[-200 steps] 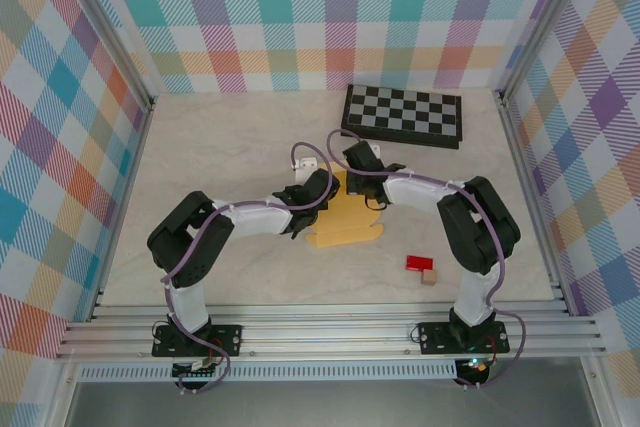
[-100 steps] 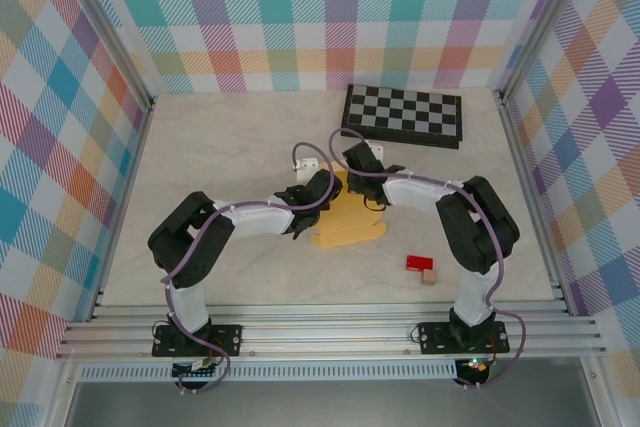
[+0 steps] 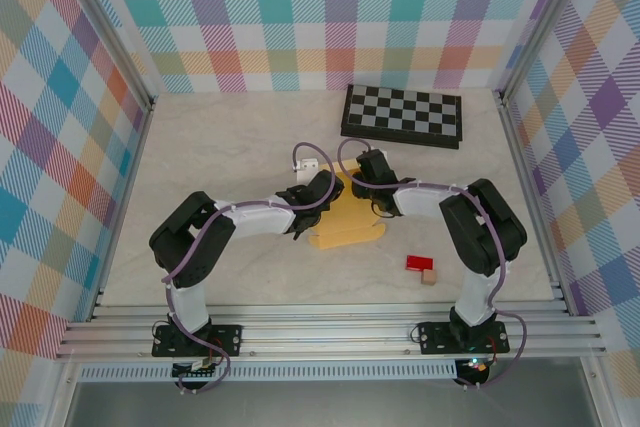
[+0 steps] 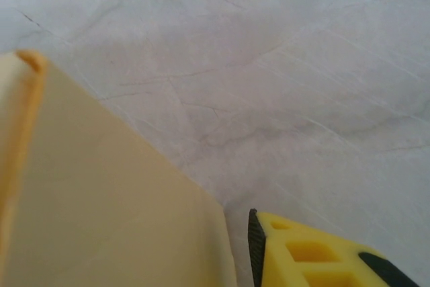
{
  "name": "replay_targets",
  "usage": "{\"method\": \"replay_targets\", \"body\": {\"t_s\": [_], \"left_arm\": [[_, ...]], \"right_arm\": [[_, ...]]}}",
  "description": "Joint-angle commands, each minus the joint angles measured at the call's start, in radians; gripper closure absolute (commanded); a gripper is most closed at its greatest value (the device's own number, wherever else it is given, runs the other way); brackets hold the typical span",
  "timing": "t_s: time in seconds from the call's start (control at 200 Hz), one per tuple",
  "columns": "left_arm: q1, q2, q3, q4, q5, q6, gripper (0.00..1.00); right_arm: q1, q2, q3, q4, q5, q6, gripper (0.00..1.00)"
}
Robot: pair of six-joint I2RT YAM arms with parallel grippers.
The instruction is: Fold the paper box
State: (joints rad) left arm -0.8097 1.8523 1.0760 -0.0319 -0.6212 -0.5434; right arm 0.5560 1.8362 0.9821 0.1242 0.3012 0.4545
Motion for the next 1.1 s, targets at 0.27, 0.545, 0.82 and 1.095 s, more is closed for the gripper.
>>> {"method": "replay_targets", "body": {"t_s": [0.27,0.545,0.82,1.095], "left_arm": [[-0.006,-0.005,0.003,-0.091,0.021,-0.033,1.00],[-0.005,0.010,0.005,-0.102,0.008,-0.027,1.00],[-0.005,0.021,0.002,-0.109,-0.019,-0.011,1.00],[-0.006,0.028,0.008,-0.102,-0.016,-0.012,1.00]], "right_arm": [[-0.007,0.079,0.065,-0.144,0.226,0.165,0.92],[-0.010,0.073,0.055,-0.180,0.226,0.158,0.75],[-0.039,-0.107,-0.078,0.013,-0.035,-0.056,0.51],[-0.046,-0.328,-0.143,-0.016,-0.302,-0.205,0.44]]}}
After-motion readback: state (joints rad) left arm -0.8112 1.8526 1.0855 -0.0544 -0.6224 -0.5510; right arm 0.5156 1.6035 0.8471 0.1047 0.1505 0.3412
